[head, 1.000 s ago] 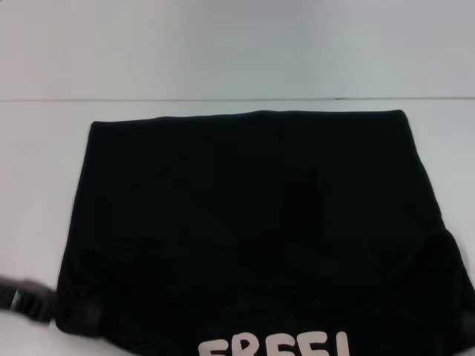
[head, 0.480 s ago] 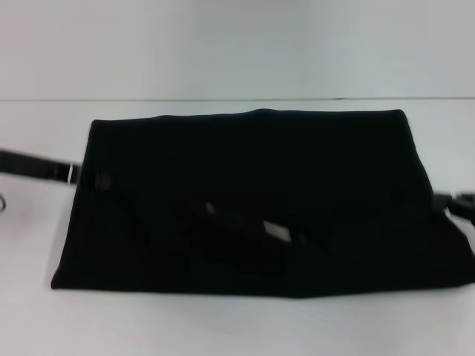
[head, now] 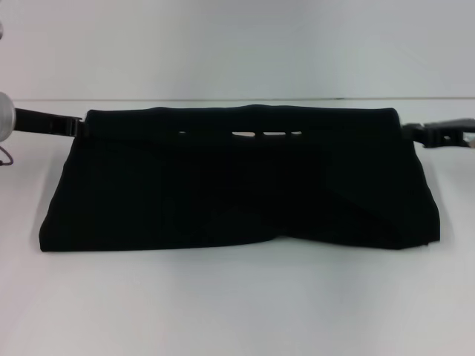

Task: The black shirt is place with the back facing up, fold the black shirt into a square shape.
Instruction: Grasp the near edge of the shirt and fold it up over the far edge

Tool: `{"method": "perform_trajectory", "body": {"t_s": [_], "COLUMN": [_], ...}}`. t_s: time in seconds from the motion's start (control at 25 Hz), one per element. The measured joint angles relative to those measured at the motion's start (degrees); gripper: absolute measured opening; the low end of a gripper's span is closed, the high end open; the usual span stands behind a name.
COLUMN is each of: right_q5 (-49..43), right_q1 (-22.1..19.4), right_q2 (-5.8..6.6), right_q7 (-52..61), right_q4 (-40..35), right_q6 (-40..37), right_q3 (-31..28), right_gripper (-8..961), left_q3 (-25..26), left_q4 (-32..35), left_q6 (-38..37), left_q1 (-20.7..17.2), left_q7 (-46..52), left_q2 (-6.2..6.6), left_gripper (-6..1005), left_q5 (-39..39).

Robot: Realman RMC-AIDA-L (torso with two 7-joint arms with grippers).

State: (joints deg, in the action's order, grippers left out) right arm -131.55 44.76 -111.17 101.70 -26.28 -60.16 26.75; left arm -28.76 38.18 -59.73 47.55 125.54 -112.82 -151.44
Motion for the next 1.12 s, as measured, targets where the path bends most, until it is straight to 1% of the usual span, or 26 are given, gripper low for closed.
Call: {"method": "perform_trajectory", "body": {"t_s": [0.08, 0.16, 0.32, 0.36, 0.4, 0.52, 0.6, 0.72, 0.76, 0.8, 0.88, 1.12], "right_q5": [0.0, 0.1, 0.2, 0.2, 0.2, 0.2, 0.3, 0.6, 1.0, 1.0, 1.2, 1.3], "right_q1": [1.6, 3.2, 6.1, 7.3, 7.3, 8.9, 9.5, 10.2, 10.6, 10.6, 10.9, 11.1], "right_q2": [-0.07, -0.54, -1.78, -2.43, -2.43, -3.18, -3.35, -3.34, -2.99, -2.99, -2.59, -2.06], "right_q7": [2.0, 3.6, 4.8, 4.8, 4.8, 4.8, 4.9, 5.0, 5.3, 5.3, 6.0, 7.1], "right_q4": [0.9, 1.4, 3.0, 3.5, 3.5, 3.6, 3.6, 3.1, 2.8, 2.8, 2.8, 2.7], "right_q6": [3.6, 6.7, 12.4, 14.7, 14.7, 17.3, 18.2, 18.9, 18.9, 18.9, 19.1, 20.1], "right_q3": [2.0, 3.4, 4.9, 5.2, 5.2, 5.5, 5.7, 5.5, 5.6, 5.6, 5.8, 5.8], "right_gripper": [19, 19, 19, 19, 19, 19, 19, 19, 19, 19, 19, 20], "left_q3": [-1.0, -2.1, -5.9, -6.8, -7.1, -7.3, -7.3, -7.2, -7.0, -6.9, -6.9, -7.2], "left_q4": [-1.0, -2.2, -3.3, -3.4, -3.4, -3.3, -3.0, -2.9, -2.8, -2.7, -2.1, -1.9], "left_q6": [3.6, 6.7, 11.1, 12.6, 13.4, 14.5, 16.0, 16.7, 17.0, 17.2, 17.8, 20.7], "left_q1": [0.5, 1.1, 1.8, 2.0, 2.2, 2.6, 3.0, 3.4, 3.5, 3.6, 3.6, 3.8], "left_q7": [0.2, 0.2, 0.2, 0.2, 0.2, 0.2, 0.3, 0.3, 0.3, 0.4, 0.8, 1.6], "left_q2": [-0.39, -0.82, -1.7, -2.01, -2.14, -2.18, -2.07, -1.8, -1.64, -1.57, -1.48, -1.46], "left_gripper": [19, 19, 18, 17, 17, 16, 16, 16, 16, 17, 17, 16], "left_q5": [0.0, 0.0, 0.0, 0.0, 0.0, 0.1, 0.3, 0.3, 0.3, 0.3, 0.3, 0.3]}}
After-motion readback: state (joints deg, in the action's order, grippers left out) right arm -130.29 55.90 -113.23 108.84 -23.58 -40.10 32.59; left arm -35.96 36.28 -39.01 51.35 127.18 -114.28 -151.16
